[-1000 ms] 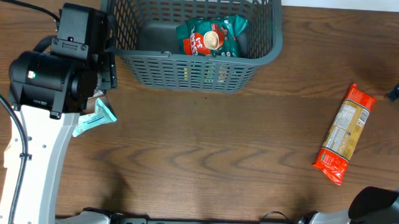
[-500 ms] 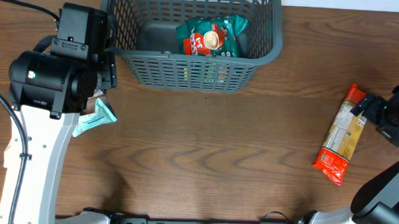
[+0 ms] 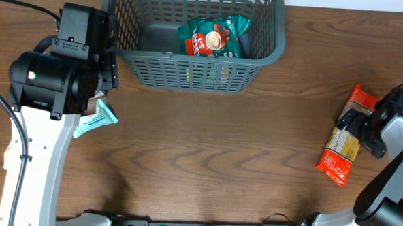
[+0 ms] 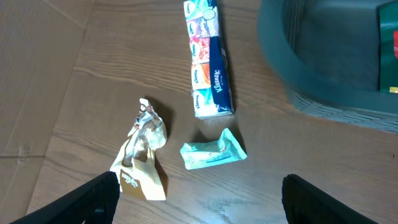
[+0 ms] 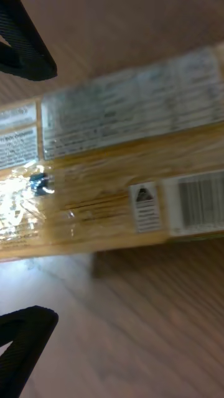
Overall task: Pack container
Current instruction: 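Grasp the spaghetti pack with the right gripper and lift it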
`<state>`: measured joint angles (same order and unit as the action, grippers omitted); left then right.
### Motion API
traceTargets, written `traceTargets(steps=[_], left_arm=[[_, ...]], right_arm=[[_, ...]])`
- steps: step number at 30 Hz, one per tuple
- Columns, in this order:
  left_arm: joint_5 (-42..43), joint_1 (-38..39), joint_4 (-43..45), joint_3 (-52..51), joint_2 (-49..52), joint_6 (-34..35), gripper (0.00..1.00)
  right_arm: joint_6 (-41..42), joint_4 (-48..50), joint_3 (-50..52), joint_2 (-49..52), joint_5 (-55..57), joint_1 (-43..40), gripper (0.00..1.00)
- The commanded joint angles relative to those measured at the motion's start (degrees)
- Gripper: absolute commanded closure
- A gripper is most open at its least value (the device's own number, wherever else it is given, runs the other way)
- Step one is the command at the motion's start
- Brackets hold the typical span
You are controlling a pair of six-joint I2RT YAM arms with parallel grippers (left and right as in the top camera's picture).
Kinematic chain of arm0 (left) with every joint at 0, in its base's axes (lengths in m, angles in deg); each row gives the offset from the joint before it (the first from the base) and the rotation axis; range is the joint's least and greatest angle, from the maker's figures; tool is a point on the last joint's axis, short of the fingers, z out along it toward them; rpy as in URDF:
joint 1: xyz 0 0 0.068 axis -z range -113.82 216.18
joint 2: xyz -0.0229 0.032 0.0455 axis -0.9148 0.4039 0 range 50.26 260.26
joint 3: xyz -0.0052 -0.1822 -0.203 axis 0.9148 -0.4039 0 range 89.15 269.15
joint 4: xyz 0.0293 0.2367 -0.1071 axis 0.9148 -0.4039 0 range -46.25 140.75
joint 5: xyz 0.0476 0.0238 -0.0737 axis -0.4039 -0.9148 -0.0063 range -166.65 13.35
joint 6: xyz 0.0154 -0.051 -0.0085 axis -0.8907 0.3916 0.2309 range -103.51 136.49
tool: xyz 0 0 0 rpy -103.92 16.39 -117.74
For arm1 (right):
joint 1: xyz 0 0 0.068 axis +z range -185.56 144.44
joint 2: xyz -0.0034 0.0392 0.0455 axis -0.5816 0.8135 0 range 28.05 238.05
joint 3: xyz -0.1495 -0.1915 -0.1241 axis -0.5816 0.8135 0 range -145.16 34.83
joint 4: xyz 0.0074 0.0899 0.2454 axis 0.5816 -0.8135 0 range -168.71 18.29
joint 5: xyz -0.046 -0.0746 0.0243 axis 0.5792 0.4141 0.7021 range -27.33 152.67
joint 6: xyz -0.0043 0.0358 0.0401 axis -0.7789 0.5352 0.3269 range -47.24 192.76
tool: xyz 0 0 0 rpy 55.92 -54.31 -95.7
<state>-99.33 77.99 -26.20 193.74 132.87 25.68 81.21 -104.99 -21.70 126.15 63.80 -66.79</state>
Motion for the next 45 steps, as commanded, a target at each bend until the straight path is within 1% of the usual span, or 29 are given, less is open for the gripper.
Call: traceTargets(steps=[1,17,18,19,21,25,26,28,30,31,32,37,40,45], left_arm=[[-0.2,-0.3,-0.2,0.2,-0.3,1.0,0.16],[-0.2,-0.3,-0.2,0.2,-0.3,1.0,0.16],[-0.2,-0.3,-0.2,0.2,-0.3,1.0,0.16],[-0.2,-0.3,-0.2,0.2,-0.3,1.0,0.16],[-0.2,-0.3,-0.2,0.2,-0.3,1.0,0.16],[-0.2,-0.3,-0.2,0.2,-0.3,1.0,0.16],[-0.2,-0.3,-0.2,0.2,-0.3,1.0,0.16],[-0.2,-0.3,-0.2,0.2,-0.3,1.0,0.16],[-0.2,-0.3,-0.2,0.2,-0.3,1.0,0.16],[-0.2,-0.3,-0.2,0.2,-0.2,1.0,0.16],[-0.2,-0.3,-0.2,0.2,-0.3,1.0,0.16],[-0.2,-0.3,-0.2,0.2,-0.3,1.0,0.16],[-0.2,-0.3,-0.2,0.2,-0.2,1.0,0.16],[-0.2,-0.3,-0.2,0.2,-0.3,1.0,0.16]], right_arm=[[-0.8,1.9,1.6,0.5,-1.4,1.0,0.01],[0.3,11.1,8.8,0.5,-3.6,0.9,0.01],[0.3,11.1,8.9,0.5,-3.6,0.9,0.02],[0.3,11.1,8.9,0.5,-3.6,0.9,0.06],[0.3,11.1,8.9,0.5,-3.7,0.9,0.18],[0.3,11.5,8.9,0.5,-6.1,0.9,0.50],[0.3,11.6,8.9,0.5,-6.3,0.9,0.57],[0.3,11.6,8.9,0.5,-6.6,0.9,0.75],[0.4,11.7,8.8,0.5,-7.4,0.9,0.90],[1.2,11.6,8.6,0.5,-7.6,1.0,0.96],[1.8,11.2,8.3,0.4,-8.0,1.0,0.99],[1.8,6.2,2.7,-1.6,-9.3,2.6,0.99],[-1.0,-0.1,-4.9,-3.2,-8.9,5.7,0.99],[-4.2,-14.1,-23.4,-4.1,-5.6,12.4,0.99]])
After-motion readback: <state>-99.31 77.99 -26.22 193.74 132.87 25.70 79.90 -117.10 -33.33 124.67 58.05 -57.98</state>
